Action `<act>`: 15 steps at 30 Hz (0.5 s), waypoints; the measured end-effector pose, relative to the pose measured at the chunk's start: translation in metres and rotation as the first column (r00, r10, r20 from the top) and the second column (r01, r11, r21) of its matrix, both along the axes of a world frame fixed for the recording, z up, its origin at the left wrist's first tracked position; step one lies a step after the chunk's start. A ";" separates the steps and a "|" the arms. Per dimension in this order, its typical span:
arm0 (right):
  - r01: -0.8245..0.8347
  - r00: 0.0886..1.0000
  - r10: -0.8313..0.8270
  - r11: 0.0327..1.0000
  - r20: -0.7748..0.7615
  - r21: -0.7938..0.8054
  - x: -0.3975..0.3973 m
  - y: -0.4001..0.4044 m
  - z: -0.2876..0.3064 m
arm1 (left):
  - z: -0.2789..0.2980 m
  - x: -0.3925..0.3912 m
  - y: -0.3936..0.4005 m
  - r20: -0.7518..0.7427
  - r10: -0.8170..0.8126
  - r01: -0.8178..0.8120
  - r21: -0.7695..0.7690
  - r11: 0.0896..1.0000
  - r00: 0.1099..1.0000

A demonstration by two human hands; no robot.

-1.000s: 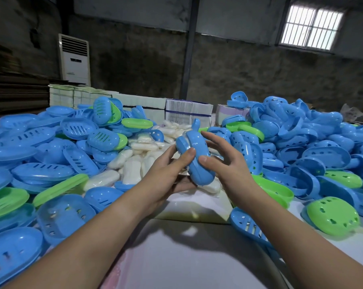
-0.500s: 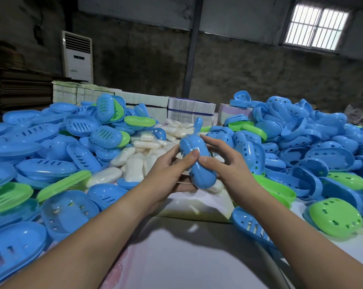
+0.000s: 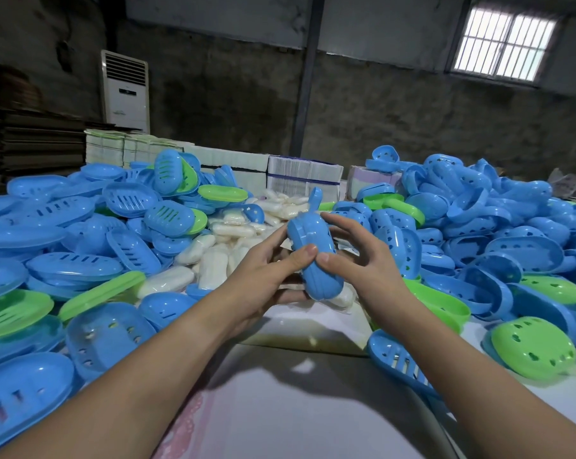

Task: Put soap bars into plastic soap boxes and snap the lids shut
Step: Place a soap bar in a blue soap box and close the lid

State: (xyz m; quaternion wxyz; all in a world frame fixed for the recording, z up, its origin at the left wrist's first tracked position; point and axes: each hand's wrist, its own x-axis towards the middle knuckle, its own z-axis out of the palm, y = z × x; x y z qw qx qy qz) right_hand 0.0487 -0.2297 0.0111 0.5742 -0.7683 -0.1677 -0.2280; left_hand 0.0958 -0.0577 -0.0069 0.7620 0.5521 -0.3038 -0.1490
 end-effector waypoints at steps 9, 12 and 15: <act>0.013 1.000 -0.012 0.997 -0.010 0.077 0.003 0.004 0.003 | 0.002 0.000 0.000 -0.059 -0.007 0.008 0.019 1.000 0.998; 0.024 0.998 -0.022 0.999 -0.051 0.047 0.004 0.002 0.002 | 0.000 -0.001 -0.002 -0.059 -0.042 0.045 0.050 0.998 0.997; 0.029 0.998 -0.027 0.999 -0.064 0.037 0.005 0.002 0.001 | 0.000 -0.001 -0.002 -0.065 -0.035 0.039 0.062 0.997 0.997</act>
